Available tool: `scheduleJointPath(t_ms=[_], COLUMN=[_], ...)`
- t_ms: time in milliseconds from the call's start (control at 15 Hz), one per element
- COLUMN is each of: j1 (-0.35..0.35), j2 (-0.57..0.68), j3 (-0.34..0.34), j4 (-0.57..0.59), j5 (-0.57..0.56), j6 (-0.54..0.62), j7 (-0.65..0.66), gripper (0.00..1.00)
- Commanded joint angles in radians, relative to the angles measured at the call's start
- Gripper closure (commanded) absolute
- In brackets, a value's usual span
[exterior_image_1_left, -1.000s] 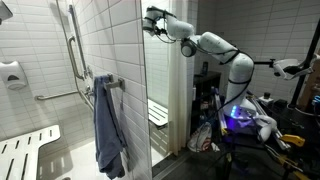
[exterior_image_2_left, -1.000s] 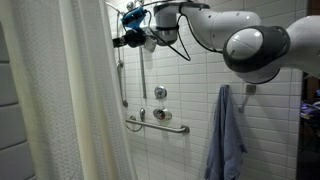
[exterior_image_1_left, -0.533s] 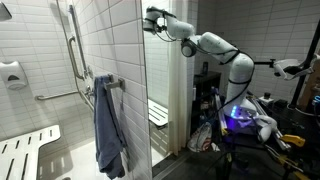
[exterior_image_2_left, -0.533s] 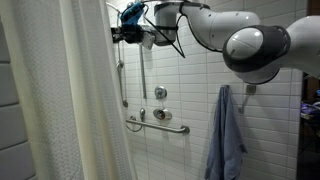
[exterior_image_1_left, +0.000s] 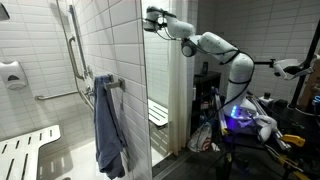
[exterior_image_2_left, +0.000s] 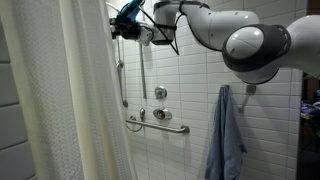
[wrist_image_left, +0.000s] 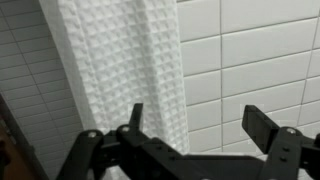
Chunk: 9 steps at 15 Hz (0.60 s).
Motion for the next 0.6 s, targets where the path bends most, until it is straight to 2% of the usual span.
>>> scheduleJointPath(t_ms=[0,400,533], j1=[-0.021,-0.125,-0.152], j2=[-0.013,-0.026,-0.026], j3=[0.036,0.081,0.077], j4=[-0.011,-0.053,-0.073], j5=[0.065,0.231,0.284], j6=[-0.049,-0.363,-0.427], j7=[0.037,0.145,0.190], gripper=[0.00,0.00,0.00])
